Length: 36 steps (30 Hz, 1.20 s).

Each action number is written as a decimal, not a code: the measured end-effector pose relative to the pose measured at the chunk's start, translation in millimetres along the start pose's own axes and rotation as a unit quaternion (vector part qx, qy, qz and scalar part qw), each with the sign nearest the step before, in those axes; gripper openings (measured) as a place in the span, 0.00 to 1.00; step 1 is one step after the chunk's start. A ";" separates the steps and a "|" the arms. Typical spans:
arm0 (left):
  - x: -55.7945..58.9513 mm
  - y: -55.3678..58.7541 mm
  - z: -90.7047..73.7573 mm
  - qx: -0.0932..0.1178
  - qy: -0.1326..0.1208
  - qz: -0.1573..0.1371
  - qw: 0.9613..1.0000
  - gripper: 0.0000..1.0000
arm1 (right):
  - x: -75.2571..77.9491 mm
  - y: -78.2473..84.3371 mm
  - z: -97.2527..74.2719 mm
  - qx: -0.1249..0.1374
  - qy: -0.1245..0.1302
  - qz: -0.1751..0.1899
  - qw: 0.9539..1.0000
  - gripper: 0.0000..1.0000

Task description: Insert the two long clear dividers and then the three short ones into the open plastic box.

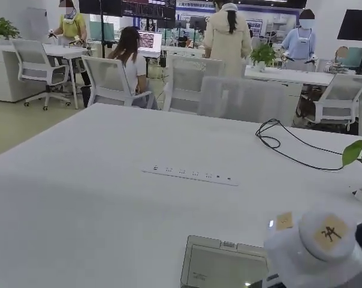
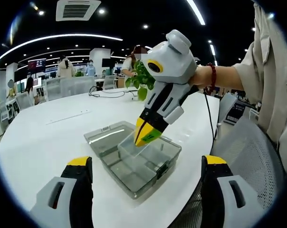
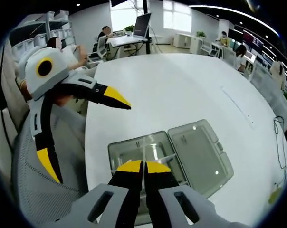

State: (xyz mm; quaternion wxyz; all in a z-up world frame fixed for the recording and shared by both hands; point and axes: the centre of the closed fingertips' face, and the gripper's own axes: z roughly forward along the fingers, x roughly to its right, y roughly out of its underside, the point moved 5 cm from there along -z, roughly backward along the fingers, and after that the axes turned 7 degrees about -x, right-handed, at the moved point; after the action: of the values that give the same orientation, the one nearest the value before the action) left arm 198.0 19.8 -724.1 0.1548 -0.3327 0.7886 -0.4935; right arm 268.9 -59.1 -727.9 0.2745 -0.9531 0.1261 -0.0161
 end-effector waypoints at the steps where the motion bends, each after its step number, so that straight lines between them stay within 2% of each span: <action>1: -0.1 -0.4 -0.2 0.001 0.000 -0.001 1.000 0.97 | 0.7 -1.3 0.4 -0.008 -0.002 -0.003 1.000 0.03; 5: -1.7 -0.6 -1.0 0.002 -0.005 -0.001 1.000 0.97 | 1.0 -5.0 1.6 -0.029 -0.009 -0.015 0.999 0.03; 9: -1.9 -1.0 -1.5 0.003 -0.005 -0.004 1.000 0.96 | -1.2 -9.8 3.9 -0.048 -0.011 -0.045 0.998 0.02; 11: -1.9 -0.5 -1.8 0.002 -0.005 -0.004 1.000 0.96 | -1.5 -9.6 5.1 -0.066 -0.009 -0.081 0.994 0.02; 16: -2.5 0.3 -1.7 0.000 -0.005 -0.004 1.000 0.95 | -4.7 -17.7 11.4 -0.075 -0.012 -0.095 0.993 0.02; 24: -4.5 -0.4 -2.3 0.003 -0.010 -0.005 1.000 0.96 | -6.2 -20.7 24.2 -0.081 -0.015 -0.114 0.990 0.02; 36: -7.2 -2.2 -2.6 0.012 -0.017 -0.009 1.000 0.95 | -5.7 -13.9 42.3 -0.085 -0.025 -0.131 0.987 0.02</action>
State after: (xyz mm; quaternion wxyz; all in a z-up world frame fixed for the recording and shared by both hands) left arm 202.6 25.7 -721.6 0.1677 -0.3466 0.7765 -0.4988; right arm 270.9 -24.4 -756.3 0.1916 -0.9813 -0.0060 -0.0170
